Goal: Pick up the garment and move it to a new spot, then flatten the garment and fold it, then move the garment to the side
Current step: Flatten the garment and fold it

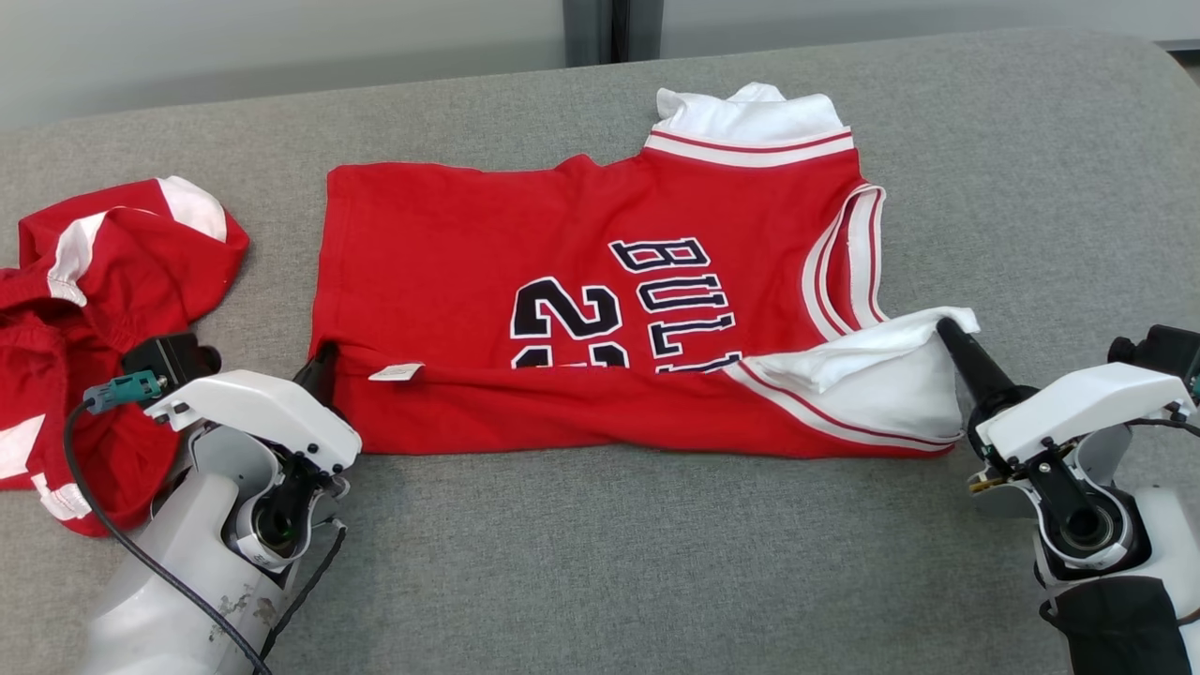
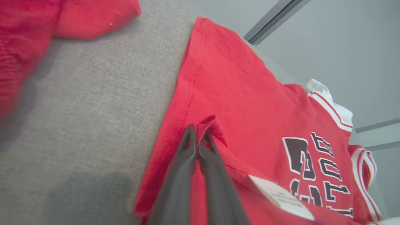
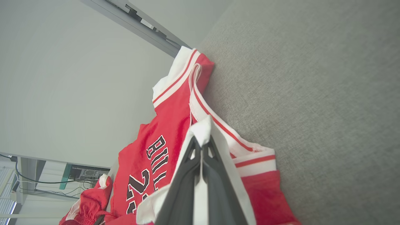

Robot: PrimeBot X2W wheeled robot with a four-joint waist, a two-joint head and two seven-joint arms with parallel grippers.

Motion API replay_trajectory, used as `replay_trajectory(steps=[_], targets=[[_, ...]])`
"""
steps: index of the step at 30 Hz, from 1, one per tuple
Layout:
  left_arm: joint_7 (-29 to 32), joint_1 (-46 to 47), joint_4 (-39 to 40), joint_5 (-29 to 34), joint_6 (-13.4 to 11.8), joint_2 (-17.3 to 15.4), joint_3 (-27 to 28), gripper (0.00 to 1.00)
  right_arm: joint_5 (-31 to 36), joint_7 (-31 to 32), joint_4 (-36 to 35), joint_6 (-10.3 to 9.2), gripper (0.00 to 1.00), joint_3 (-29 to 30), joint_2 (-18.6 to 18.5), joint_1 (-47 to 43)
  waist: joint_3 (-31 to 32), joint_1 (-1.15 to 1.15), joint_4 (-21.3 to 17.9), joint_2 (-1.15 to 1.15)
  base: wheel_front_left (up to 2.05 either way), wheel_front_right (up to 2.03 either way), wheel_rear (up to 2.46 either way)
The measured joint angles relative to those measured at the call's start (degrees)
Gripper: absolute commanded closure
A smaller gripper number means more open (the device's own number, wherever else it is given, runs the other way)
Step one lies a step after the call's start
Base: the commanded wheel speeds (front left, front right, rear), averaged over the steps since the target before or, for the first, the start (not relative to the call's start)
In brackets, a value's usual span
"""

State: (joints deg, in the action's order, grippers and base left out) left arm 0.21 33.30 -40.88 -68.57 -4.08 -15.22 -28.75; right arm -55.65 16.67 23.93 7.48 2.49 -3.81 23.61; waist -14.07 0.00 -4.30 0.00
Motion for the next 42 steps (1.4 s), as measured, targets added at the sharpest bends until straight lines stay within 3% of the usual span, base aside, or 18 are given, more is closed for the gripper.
replay_trajectory(steps=[21,22,23,24,31,42], targets=[[-1.29,2.85,-4.56,1.18,1.31,1.43,-1.07,1.0,-1.35,-4.64,5.25,0.0,1.0,-1.72,-1.05,4.27,-2.12,0.0,0.3,0.0,0.0,0.0,0.0],[-1.52,3.07,-4.87,1.57,1.22,1.42,-1.27,0.92,-1.1,-4.7,5.87,0.0,0.99,-1.94,-1.35,4.32,-2.22,0.0,0.33,0.0,0.0,0.0,0.0],[-1.77,3.29,-5.23,1.64,1.15,1.41,-1.35,0.16,-0.89,-5.06,6.33,0.0,0.32,-2.04,-1.47,4.43,-2.31,0.0,0.36,0.0,0.0,0.0,0.0],[-1.86,3.42,-5.53,1.65,1.15,1.45,-1.35,0.0,-0.86,-5.23,6.66,0.0,0.0,-2.09,-1.49,4.65,-2.35,0.0,0.38,0.0,0.0,0.0,0.0],[-3.19,3.69,-7.27,1.64,1.36,1.83,-1.16,0.0,-1.21,-6.6,7.35,0.0,0.0,-2.96,-1.81,5.17,-1.74,0.0,0.5,0.0,0.0,0.0,0.0],[-12.13,2.69,-6.83,3.6,3.58,1.79,-0.42,0.0,-2.29,-11.13,5.04,0.0,0.0,-2.63,-4.24,3.24,2.99,0.0,0.9,0.0,0.0,0.0,0.0]])
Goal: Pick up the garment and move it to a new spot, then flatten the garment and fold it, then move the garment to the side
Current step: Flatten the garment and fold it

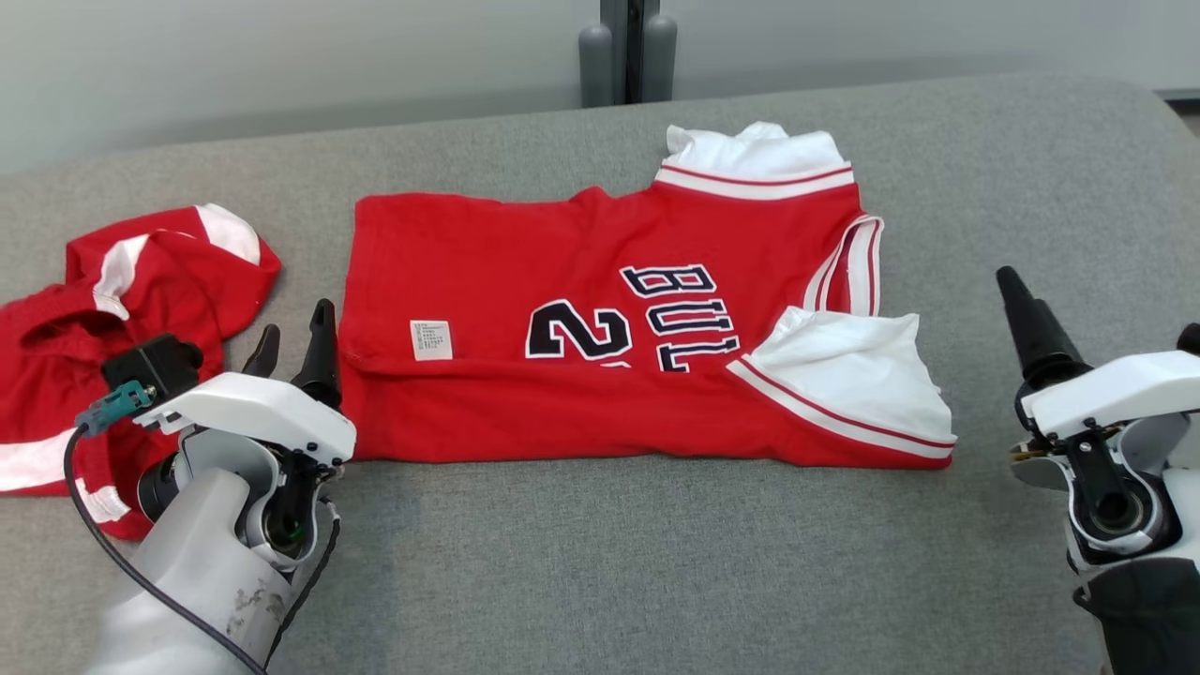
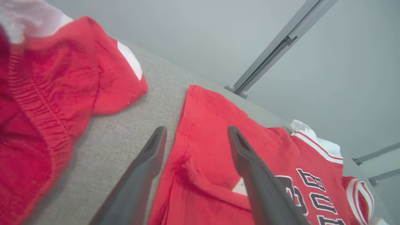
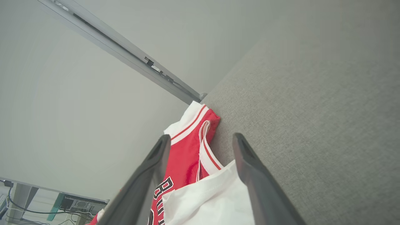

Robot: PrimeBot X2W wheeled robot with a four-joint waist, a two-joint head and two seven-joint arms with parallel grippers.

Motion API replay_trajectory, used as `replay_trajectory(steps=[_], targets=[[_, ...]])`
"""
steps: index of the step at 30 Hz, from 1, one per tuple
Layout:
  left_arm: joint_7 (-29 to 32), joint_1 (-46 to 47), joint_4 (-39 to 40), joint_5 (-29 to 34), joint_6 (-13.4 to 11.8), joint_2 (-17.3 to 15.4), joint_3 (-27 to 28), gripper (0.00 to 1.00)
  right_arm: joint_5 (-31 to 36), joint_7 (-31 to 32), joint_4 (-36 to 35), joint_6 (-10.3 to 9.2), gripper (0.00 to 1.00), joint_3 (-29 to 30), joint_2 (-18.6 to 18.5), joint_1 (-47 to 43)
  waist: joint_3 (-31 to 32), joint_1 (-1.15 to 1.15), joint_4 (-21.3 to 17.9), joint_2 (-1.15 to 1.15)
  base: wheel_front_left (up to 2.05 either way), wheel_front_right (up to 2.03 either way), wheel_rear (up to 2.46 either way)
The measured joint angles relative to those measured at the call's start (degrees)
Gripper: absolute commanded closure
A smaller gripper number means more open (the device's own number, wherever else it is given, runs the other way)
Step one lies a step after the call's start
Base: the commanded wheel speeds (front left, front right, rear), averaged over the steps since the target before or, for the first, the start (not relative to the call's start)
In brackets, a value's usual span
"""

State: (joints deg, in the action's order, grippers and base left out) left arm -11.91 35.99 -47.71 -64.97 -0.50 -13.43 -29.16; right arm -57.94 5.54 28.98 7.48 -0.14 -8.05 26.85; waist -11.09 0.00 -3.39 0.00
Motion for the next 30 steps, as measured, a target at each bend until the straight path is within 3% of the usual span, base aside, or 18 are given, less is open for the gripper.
replay_trajectory(steps=[6,10,13,20,26,30], targets=[[-2.98,-3.36,5.17,3.57,0.71,-0.13,2.53,0.0,1.85,-4.61,-6.13,0.0,0.0,-0.91,-1.48,-4.49,3.27,0.0,0.49,0.0,0.0,0.0,0.0],[-3.12,-8.1,14.99,12.04,-0.66,0.11,11.66,0.0,3.13,-9.01,-11.47,0.0,0.0,-1.02,-1.63,-7.87,4.94,0.0,0.67,0.0,0.0,0.0,0.0],[-3.23,-15.29,22.9,20.13,-0.69,3.09,18.03,0.0,3.76,-12.18,-15.68,0.0,0.0,-1.6,-1.32,-10.68,5.8,0.0,0.54,0.0,0.0,0.0,0.0],[-3.19,-26.94,33.0,33.77,3.41,10.0,28.02,0.0,7.91,-17.67,-20.62,0.0,0.0,-2.25,-0.99,-16.95,6.55,0.0,0.06,0.0,0.0,0.0,0.0],[-3.19,-30.81,34.57,38.16,5.42,10.51,28.04,0.0,19.25,-19.82,-20.6,0.0,0.0,-3.57,-1.71,-20.19,7.21,0.0,-0.1,0.0,0.0,0.0,0.0],[-3.19,-33.06,35.6,40.38,5.55,10.68,26.17,0.0,23.38,-20.29,-20.54,0.0,0.0,-3.14,0.08,-22.2,7.66,0.0,-0.16,0.0,0.0,0.0,0.0]])
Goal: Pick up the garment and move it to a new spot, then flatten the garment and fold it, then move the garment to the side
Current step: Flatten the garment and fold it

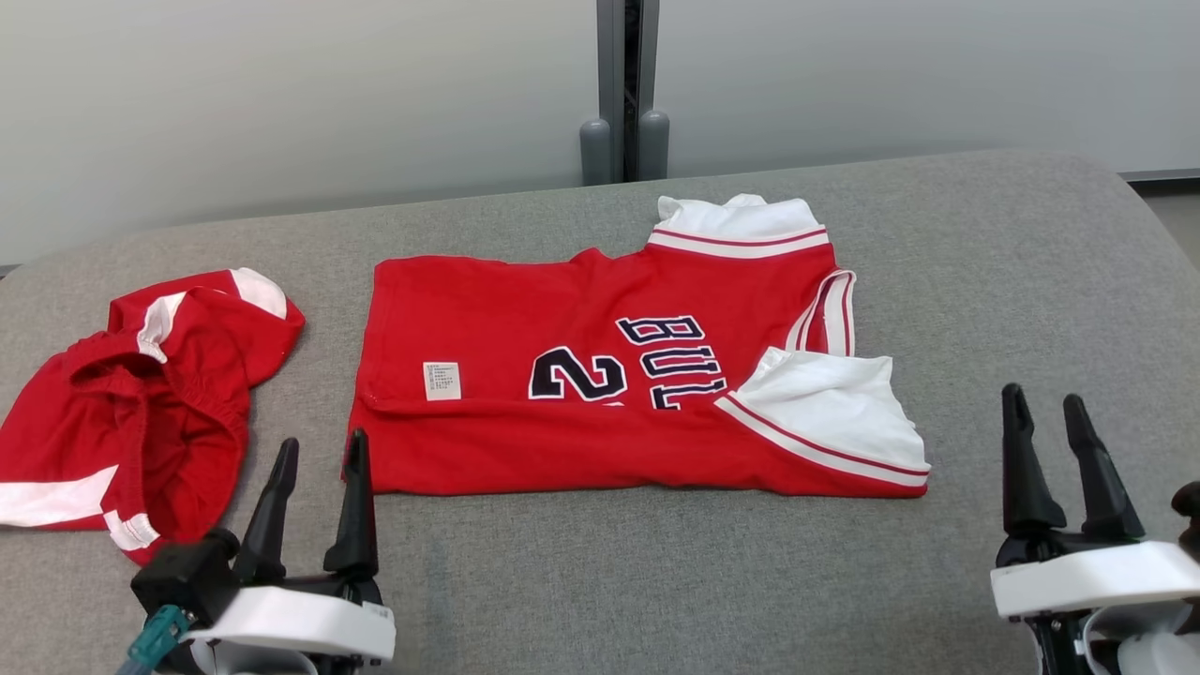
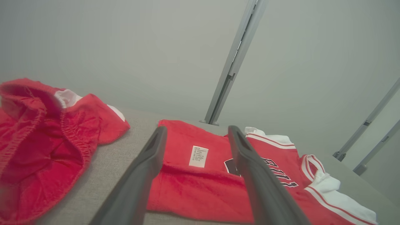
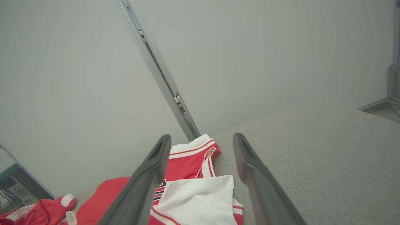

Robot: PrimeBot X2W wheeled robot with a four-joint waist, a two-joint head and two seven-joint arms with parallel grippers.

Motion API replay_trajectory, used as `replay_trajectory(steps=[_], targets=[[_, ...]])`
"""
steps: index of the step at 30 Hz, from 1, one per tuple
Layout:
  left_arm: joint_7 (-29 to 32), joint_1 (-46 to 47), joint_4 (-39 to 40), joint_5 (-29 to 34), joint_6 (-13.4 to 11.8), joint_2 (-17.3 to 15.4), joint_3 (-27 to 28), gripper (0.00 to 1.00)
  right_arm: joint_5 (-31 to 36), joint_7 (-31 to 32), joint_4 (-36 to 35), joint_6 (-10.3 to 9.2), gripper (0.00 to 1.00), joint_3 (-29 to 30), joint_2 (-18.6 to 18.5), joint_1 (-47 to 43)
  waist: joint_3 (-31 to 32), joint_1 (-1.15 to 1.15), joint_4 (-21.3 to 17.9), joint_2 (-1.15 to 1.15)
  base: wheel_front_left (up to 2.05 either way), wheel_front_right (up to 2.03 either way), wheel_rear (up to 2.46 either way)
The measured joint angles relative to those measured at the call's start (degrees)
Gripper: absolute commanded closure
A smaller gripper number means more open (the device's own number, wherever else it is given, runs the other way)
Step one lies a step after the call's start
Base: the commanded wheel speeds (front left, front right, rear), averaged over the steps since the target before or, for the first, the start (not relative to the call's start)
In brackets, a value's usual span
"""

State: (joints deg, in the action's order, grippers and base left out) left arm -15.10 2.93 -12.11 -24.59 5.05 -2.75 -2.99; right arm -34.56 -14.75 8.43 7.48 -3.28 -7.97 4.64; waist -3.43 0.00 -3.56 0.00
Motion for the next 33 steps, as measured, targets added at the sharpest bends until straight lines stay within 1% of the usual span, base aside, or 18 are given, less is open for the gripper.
replay_trajectory(steps=[8,14,24,26,29,32,33], targets=[[0.0,-3.02,0.45,2.41,-0.64,-0.02,-2.54,0.0,7.4,-0.16,0.45,0.0,0.0,0.64,1.68,-2.24,0.22,0.0,-0.28,0.0,0.0,0.0,0.0],[0.01,-3.28,-0.62,3.92,-1.32,-0.02,-3.7,0.0,10.28,-0.2,2.19,0.0,0.0,0.76,2.36,-2.37,0.31,0.0,-0.45,0.0,0.0,0.0,0.0],[0.0,-3.26,-2.2,3.83,-1.77,-0.03,-3.49,0.0,10.92,-0.22,3.02,0.0,0.0,0.34,2.64,-2.24,0.08,0.0,-0.65,0.0,0.0,0.0,0.0],[0.0,-2.92,-3.5,4.08,-1.86,-0.02,-3.66,0.0,10.93,-0.23,3.53,0.01,0.0,0.4,2.48,-1.67,-0.46,0.0,-0.77,0.0,0.0,0.0,0.0],[0.0,-0.77,-5.92,5.92,-1.6,-0.04,-3.8,0.0,11.03,-0.02,5.45,0.01,0.0,0.81,1.69,0.94,-1.79,0.0,-0.99,0.0,0.0,0.0,0.0],[0.01,3.59,-9.37,8.12,-0.97,-0.64,-4.27,0.0,10.91,1.75,7.34,0.01,0.0,1.0,0.78,5.56,-3.75,0.0,-1.21,0.0,0.0,0.0,0.0],[0.01,3.59,-9.37,8.12,-0.97,-0.64,-4.27,0.0,10.91,1.75,7.34,0.01,0.0,1.0,0.78,5.56,-3.75,0.0,-1.21,0.0,0.0,0.0,0.0]])
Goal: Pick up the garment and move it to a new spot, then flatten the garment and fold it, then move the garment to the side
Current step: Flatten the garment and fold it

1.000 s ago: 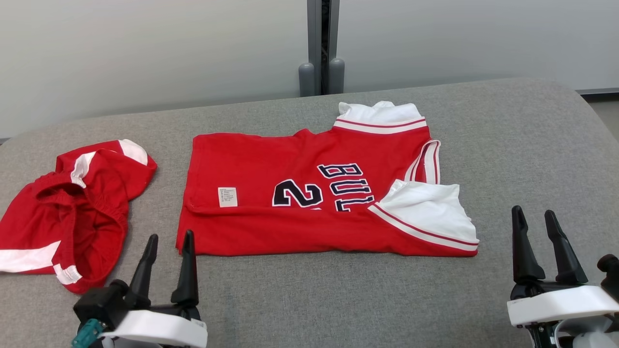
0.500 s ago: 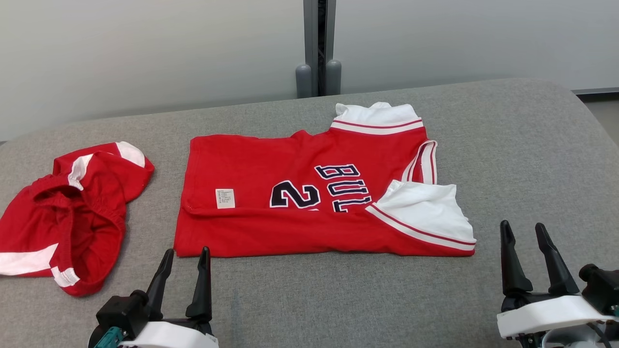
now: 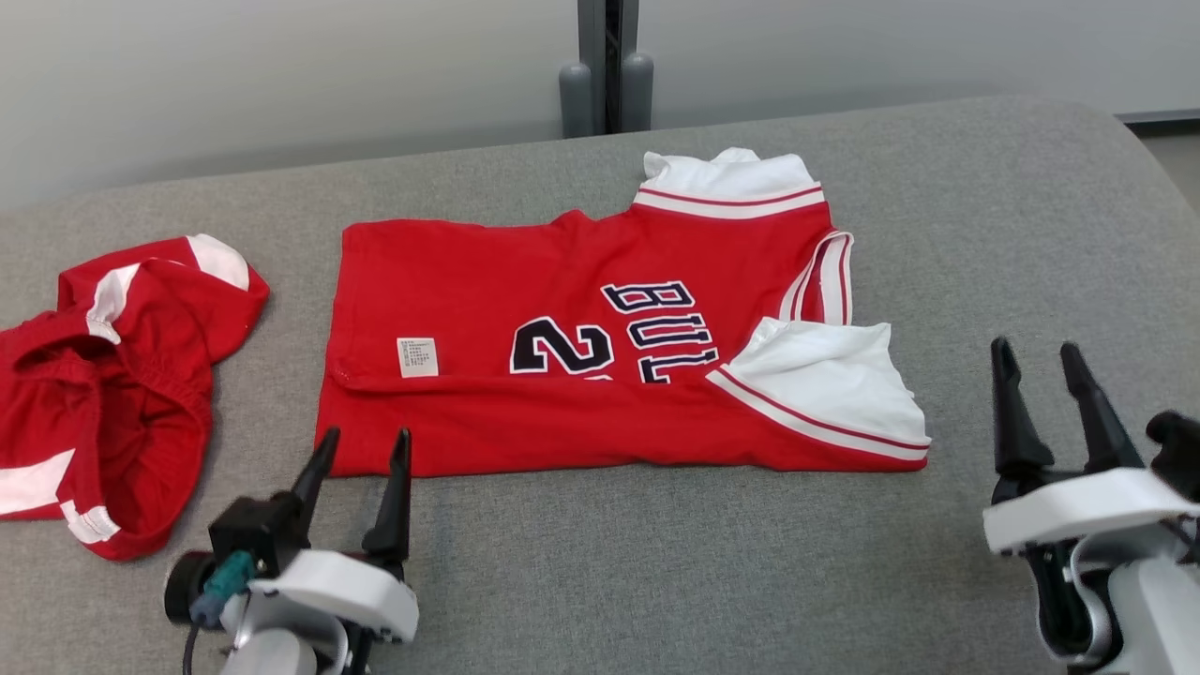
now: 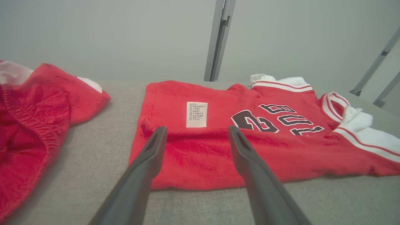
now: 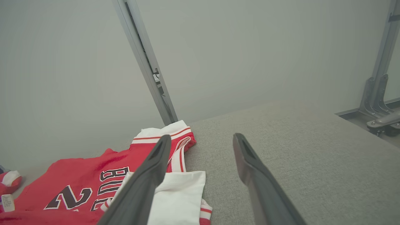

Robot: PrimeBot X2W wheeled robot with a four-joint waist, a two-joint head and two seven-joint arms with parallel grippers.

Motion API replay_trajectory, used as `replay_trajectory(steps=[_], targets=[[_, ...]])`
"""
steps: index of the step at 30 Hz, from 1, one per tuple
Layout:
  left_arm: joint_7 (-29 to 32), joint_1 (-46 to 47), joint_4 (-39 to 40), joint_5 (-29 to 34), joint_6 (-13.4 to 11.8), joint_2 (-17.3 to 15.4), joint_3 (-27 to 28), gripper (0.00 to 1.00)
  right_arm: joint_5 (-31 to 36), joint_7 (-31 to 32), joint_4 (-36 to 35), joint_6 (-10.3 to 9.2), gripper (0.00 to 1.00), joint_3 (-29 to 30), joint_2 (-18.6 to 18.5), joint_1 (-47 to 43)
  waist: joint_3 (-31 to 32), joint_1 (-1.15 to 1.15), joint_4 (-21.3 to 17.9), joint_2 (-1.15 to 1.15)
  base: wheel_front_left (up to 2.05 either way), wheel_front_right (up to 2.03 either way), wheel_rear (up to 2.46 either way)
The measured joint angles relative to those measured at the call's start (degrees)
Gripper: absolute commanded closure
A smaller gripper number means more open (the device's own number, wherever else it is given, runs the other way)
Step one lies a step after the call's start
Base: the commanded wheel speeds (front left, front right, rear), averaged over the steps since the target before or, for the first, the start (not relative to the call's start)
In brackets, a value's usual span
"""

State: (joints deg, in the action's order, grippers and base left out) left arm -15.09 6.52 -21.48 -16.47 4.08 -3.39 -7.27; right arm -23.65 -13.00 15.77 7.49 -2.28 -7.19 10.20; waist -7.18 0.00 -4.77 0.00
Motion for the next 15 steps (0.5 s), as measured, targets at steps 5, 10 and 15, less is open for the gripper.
replay_trajectory(steps=[5,10,15], targets=[[-0.01,8.54,-3.88,0.93,0.92,-1.65,0.05,0.0,-2.37,1.04,2.24,0.0,0.0,1.64,-0.71,7.06,-3.16,0.0,0.0,0.0,0.0,0.0,0.0],[-0.01,11.04,-7.11,-0.47,0.8,-1.36,2.03,0.0,-4.91,1.03,4.56,0.0,0.0,1.79,0.59,8.12,-4.38,0.0,0.28,0.0,0.0,0.0,0.0],[-0.01,9.44,-7.91,-0.96,0.14,-0.81,3.44,0.0,-6.93,0.36,5.94,0.0,0.0,1.42,1.98,5.24,-4.23,0.0,0.15,0.0,0.0,0.0,0.0]])
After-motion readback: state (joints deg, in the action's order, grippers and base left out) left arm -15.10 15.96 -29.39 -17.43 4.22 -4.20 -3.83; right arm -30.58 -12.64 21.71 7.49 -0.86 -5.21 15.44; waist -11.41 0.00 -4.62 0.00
